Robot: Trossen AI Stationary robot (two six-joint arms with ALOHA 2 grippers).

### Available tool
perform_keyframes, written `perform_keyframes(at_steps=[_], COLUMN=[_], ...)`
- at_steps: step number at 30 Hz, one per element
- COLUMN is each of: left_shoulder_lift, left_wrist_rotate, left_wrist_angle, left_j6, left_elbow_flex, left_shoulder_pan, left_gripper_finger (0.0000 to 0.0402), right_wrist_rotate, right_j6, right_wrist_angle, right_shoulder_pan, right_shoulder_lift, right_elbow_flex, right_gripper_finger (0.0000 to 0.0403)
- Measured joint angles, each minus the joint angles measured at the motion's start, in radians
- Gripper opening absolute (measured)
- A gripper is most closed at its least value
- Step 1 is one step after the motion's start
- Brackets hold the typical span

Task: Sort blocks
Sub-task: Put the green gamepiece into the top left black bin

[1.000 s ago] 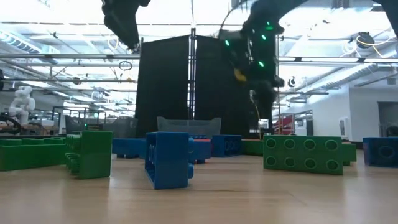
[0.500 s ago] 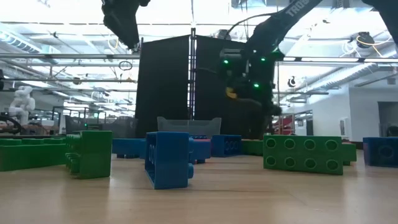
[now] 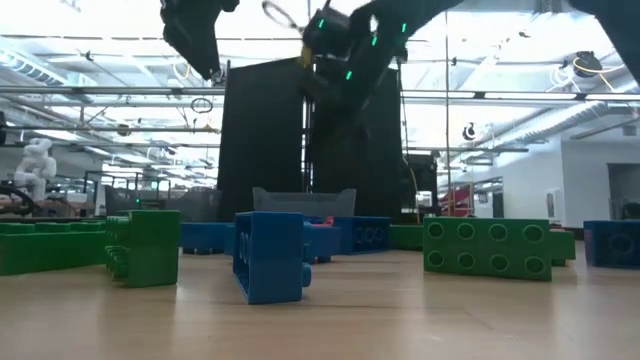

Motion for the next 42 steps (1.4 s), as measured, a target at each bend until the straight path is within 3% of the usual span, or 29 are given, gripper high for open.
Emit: perform_keyframes(at_steps=[4,6,15,22,28,35,42], left_shoulder_lift=[0.000,0.000,0.000,0.000,0.000,-0.002,-0.031], left_wrist_rotate=[0.000,0.000,0.000,0.000,0.000,0.001,0.001], left_wrist_angle=[-0.013,-0.013,-0.014,-0.027,-0.073,-0.078,-0.101], left_j6=[0.000,0.000,0.000,-0.025,-0.027,-0.052,-0.069], left_elbow_flex=[0.001,0.001,0.001,0.001,0.001,0.001,0.001], left_shoulder_pan=[0.000,0.000,-0.010,-0.027,-0.033,-0.035,-0.059], left_gripper_finger=[0.0297,0.0297,0.0297,0.0297,0.0297,0.0297,0.0297], right_wrist_rotate=[0.148,0.167,0.158,0.003,-0.060,-0.102,0.049], right_j6=[-0.002,0.001,0.053,0.124,0.114,0.054,-0.058], right_wrist_angle=[-0.257,-0.332,-0.189,-0.021,0.010,0.012,-0.290], right_shoulder_pan=[-0.001,-0.001,0.023,0.044,0.103,0.120,0.097], right_shoulder_lift=[-0.052,-0.044,0.032,0.138,0.235,0.294,0.186], right_elbow_flex=[0.039,0.019,-0.135,-0.117,-0.025,0.191,0.348], right_gripper_finger=[0.0000,0.0000,0.0000,0.0000,0.0000,0.0000,0.0000])
